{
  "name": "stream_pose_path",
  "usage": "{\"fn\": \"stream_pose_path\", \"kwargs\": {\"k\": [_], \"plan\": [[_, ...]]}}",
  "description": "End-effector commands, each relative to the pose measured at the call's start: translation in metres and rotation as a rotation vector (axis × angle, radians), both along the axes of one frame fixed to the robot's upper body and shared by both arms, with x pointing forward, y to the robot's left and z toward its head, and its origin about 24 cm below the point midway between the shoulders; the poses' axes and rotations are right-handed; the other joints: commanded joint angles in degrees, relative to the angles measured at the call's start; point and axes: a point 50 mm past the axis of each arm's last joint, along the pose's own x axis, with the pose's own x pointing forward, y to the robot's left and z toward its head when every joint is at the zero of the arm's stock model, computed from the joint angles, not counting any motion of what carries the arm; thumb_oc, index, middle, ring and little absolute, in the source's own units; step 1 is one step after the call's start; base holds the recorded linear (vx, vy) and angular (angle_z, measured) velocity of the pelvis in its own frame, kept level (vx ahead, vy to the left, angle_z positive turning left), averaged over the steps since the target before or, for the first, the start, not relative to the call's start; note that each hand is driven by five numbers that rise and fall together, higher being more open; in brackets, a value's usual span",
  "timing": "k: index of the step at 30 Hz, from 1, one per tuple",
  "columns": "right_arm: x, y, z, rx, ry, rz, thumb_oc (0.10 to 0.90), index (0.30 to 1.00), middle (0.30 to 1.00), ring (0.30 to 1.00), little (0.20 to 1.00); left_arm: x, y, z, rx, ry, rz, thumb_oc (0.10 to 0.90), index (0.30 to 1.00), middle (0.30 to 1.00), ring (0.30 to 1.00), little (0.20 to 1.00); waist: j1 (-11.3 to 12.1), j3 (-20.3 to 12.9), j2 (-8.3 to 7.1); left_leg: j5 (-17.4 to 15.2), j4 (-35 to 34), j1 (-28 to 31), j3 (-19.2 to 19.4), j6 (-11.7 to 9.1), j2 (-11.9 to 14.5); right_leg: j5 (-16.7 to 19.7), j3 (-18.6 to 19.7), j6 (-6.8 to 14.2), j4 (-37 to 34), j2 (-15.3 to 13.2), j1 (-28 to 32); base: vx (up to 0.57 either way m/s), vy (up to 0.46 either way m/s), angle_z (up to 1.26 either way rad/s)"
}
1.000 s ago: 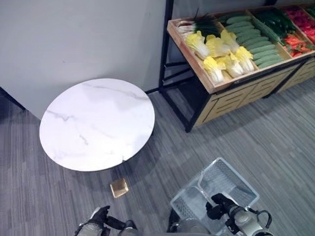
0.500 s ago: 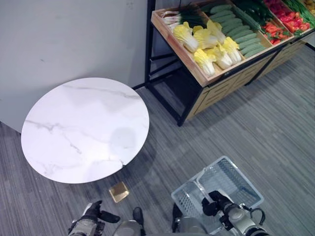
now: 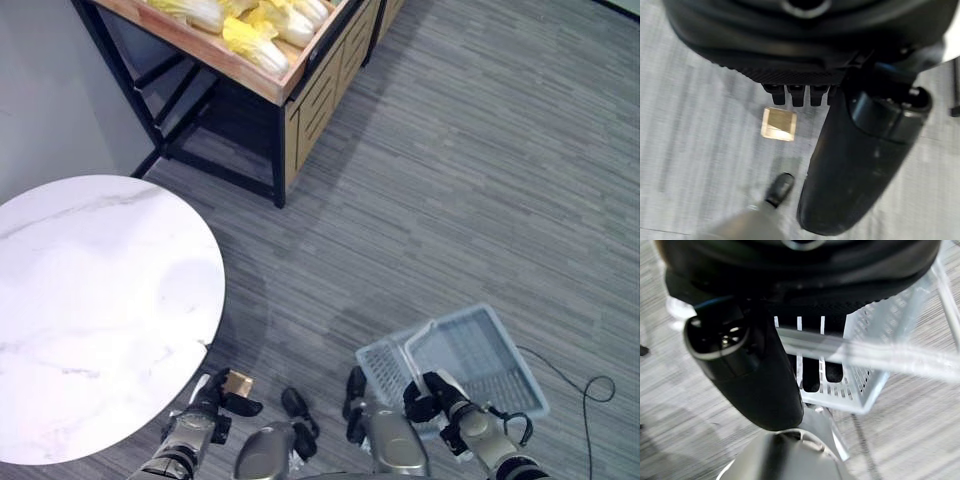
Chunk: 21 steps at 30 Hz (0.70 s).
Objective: Get the vegetables into the basket
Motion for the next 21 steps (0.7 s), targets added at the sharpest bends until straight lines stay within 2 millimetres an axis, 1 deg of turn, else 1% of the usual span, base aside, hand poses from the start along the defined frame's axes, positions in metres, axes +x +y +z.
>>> {"fn": "stream_pose_path", "kwargs": {"k": [1, 7, 8, 9, 11, 12, 13, 14, 15, 16, 17, 18, 19, 20, 21], "plan": [[0.012, 0.013, 0.004, 0.037, -0.051, 0.06, 0.4, 0.3, 0.3, 0.3, 0.3, -0.033, 0.007, -0.01, 0.029, 0.09, 0.0, 0.9, 1.0, 1.0, 1.0, 1.0, 1.47, -3.7, -0.5, -2.76, -0.99, 5.31, -1.73, -4.86, 2.49, 0.39, 1.72, 2.0, -1.57, 0.06, 0.2, 0.06, -0.105, 0.06], [0.012, 0.009, 0.005, 0.026, -0.055, 0.051, 0.4, 0.3, 0.3, 0.3, 0.3, -0.028, 0.001, -0.011, 0.015, 0.081, 0.0, 0.9, 1.0, 1.0, 1.0, 1.0, 0.63, -4.0, -0.24, -1.08, -2.51, 6.28, -3.25, -6.59, 3.78, -2.39, 1.5, 0.51, -0.72, 1.52, 0.3, 0.1, -0.187, 0.05], [0.013, 0.007, 0.007, 0.018, -0.063, 0.058, 0.4, 0.3, 0.3, 0.3, 0.3, -0.027, 0.0, -0.01, 0.013, 0.077, 0.002, 0.9, 1.0, 1.0, 1.0, 1.0, 0.56, -3.96, -0.42, -1.17, -1.09, 5.78, -3.69, -7.24, 4.56, -3.25, 1.73, -0.11, -0.64, 2.16, 0.48, 0.09, -0.19, 0.07], [0.013, 0.007, 0.007, 0.018, -0.063, 0.058, 0.4, 0.3, 0.3, 0.3, 0.3, -0.027, 0.0, -0.01, 0.013, 0.077, 0.003, 0.9, 1.0, 1.0, 1.0, 1.0, 0.54, -3.97, -0.41, -1.26, -0.88, 5.67, -3.71, -7.28, 4.65, -3.28, 1.71, -0.15, -0.64, 2.19, 0.46, 0.1, -0.212, 0.07], [0.014, 0.006, 0.007, 0.005, -0.063, 0.068, 0.4, 0.3, 0.3, 0.3, 0.3, -0.026, 0.001, -0.01, 0.011, 0.071, 0.015, 0.9, 1.0, 1.0, 1.0, 1.0, 1.03, -3.68, -1.18, -1.46, 5.87, 3.66, -5.29, -8.33, 6.72, -4.26, 2.57, -1.36, -1.34, 3.25, 1.61, 0.1, -0.222, 0.05], [0.015, 0.005, 0.007, -0.002, -0.059, 0.077, 0.4, 0.3, 0.3, 0.3, 0.3, -0.025, 0.002, -0.009, 0.01, 0.065, 0.018, 0.9, 1.0, 1.0, 1.0, 1.0, 1.84, -3.18, -1.53, -0.31, 11.1, 1.99, -7.95, -9.34, 7.94, -4.46, 3.38, -2.4, -2.09, 4.36, 2.78, 0.11, -0.221, 0.0], [0.014, 0.003, 0.007, -0.009, -0.055, 0.079, 0.4, 0.3, 0.3, 0.3, 0.3, -0.024, 0.001, -0.009, 0.005, 0.056, 0.025, 0.9, 1.0, 1.0, 1.0, 1.0, 2.76, -2.62, -1.68, 1.31, 13.9, 0.68, -11.67, -9.8, 7.75, -4.64, 4.07, -2.84, -2.44, 4.98, 3.54, 0.12, -0.13, -0.29], [0.014, 0.001, 0.007, -0.014, -0.05, 0.078, 0.4, 0.3, 0.3, 0.3, 0.3, -0.021, -0.002, -0.009, -0.003, 0.049, 0.027, 0.9, 1.0, 1.0, 1.0, 1.0, 3.22, -2.39, -2.03, 0.76, 11.66, -0.19, -17.72, -9.48, 5.7, -4.79, 4.9, -2.69, -3.09, 4.96, 3.95, 0.06, -0.029, -0.45], [0.015, 0.001, 0.008, -0.014, -0.051, 0.078, 0.4, 0.3, 0.3, 0.3, 0.3, -0.021, -0.002, -0.009, -0.002, 0.049, 0.027, 0.9, 1.0, 1.0, 1.0, 1.0, 3.17, -2.41, -2.13, 0.88, 11.6, -0.27, -17.71, -9.37, 5.58, -4.73, 4.85, -2.7, -3.16, 4.85, 3.9, 0.01, 0.055, -0.56], [0.014, 0.0, 0.007, -0.016, -0.046, 0.075, 0.4, 0.3, 0.3, 0.3, 0.3, -0.019, -0.003, -0.008, -0.005, 0.043, 0.025, 0.9, 1.0, 1.0, 1.0, 1.0, 3.39, -2.59, -2.58, 0.28, 8.23, -1.0, -20.06, -8.5, 3.78, -4.13, 5.06, -2.6, -3.37, 4.16, 3.23, -0.01, 0.089, -0.34], [0.015, 0.0, 0.007, -0.018, -0.043, 0.079, 0.4, 0.3, 0.3, 0.3, 0.3, -0.018, -0.004, -0.008, -0.008, 0.041, 0.018, 0.9, 1.0, 1.0, 1.0, 1.0, 3.47, -2.75, -2.68, -0.29, 4.65, -1.06, -22.35, -7.95, 2.76, -3.92, 5.63, -2.21, -3.19, 3.86, 2.84, 0.0, 0.141, -0.19], [0.015, -0.001, 0.007, -0.022, -0.04, 0.08, 0.4, 0.3, 0.3, 0.3, 0.3, -0.018, -0.005, -0.008, -0.008, 0.04, 0.01, 0.9, 1.0, 1.0, 1.0, 1.0, 3.69, -2.9, -2.7, 0.98, 2.15, -1.86, -25.01, -7.98, 2.11, -3.58, 6.23, -2.11, -3.08, 3.73, 2.6, 0.06, 0.23, -0.11], [0.012, -0.006, 0.006, -0.038, -0.025, 0.075, 0.4, 0.3, 0.3, 0.3, 0.3, -0.017, -0.006, -0.008, -0.002, 0.044, -0.008, 0.9, 1.0, 1.0, 1.0, 1.0, 4.17, -3.22, -2.4, 2.91, 0.06, -3.45, -28.22, -7.83, 1.58, -3.77, 6.89, -1.99, -1.97, 3.35, 2.43, 0.05, 0.185, -0.09], [0.012, -0.006, 0.006, -0.038, -0.025, 0.075, 0.4, 0.3, 0.3, 0.3, 0.3, -0.017, -0.006, -0.008, -0.002, 0.044, -0.008, 0.9, 1.0, 1.0, 1.0, 1.0, 4.16, -3.25, -2.41, 2.98, -0.04, -3.44, -28.23, -7.81, 1.55, -3.83, 6.88, -1.98, -1.85, 3.31, 2.33, 0.07, 0.235, -0.34], [0.014, -0.004, 0.006, -0.036, -0.029, 0.078, 0.4, 0.3, 0.3, 0.3, 0.3, -0.018, -0.005, -0.009, -0.007, 0.045, -0.003, 0.9, 1.0, 1.0, 1.0, 1.0, 4.44, -3.22, -2.41, 1.57, 1.33, -3.14, -28.75, -7.41, 1.17, -4.45, 8.13, -1.83, -0.31, 3.08, 1.96, 0.06, 0.197, -0.47]]}}
